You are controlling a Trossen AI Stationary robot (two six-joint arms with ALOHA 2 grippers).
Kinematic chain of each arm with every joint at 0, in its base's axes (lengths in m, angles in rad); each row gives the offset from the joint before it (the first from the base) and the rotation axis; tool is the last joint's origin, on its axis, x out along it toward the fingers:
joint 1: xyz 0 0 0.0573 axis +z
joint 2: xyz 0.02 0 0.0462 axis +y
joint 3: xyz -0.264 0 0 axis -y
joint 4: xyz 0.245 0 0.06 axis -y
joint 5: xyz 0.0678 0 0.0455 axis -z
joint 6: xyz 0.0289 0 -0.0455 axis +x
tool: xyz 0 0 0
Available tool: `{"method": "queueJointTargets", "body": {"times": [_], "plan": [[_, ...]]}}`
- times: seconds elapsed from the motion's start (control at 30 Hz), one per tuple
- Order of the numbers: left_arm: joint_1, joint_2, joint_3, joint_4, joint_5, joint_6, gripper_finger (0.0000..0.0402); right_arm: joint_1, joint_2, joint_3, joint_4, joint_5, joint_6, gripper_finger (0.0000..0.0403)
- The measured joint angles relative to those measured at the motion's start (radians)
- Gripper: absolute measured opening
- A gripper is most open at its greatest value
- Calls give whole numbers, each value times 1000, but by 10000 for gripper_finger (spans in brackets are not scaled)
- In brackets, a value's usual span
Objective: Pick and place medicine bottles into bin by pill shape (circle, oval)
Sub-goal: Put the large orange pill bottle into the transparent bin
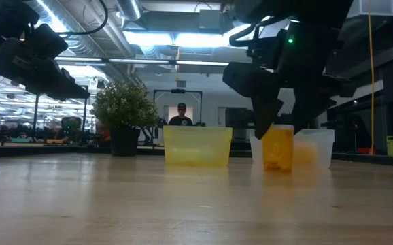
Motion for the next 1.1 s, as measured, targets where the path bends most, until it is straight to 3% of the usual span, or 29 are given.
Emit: {"method": "queueJointTargets", "body": {"times": [0.33, 0.53, 0.7, 0.93, 1.1], "plan": [[0, 0, 0, 0, 0, 0, 23, 0, 0, 0, 7, -14, 0, 209], [0, 0, 0, 0, 0, 0, 23, 2, -2, 79, -19, 0, -99, 220], [0, 0, 0, 0, 0, 0, 23, -2, -3, 198, -194, 88, -176, 221], [0, 0, 0, 0, 0, 0, 23, -48, -6, 329, -549, 162, -113, 214], [0, 0, 0, 0, 0, 0, 23, -112, -8, 338, -565, 154, -150, 221]]}}
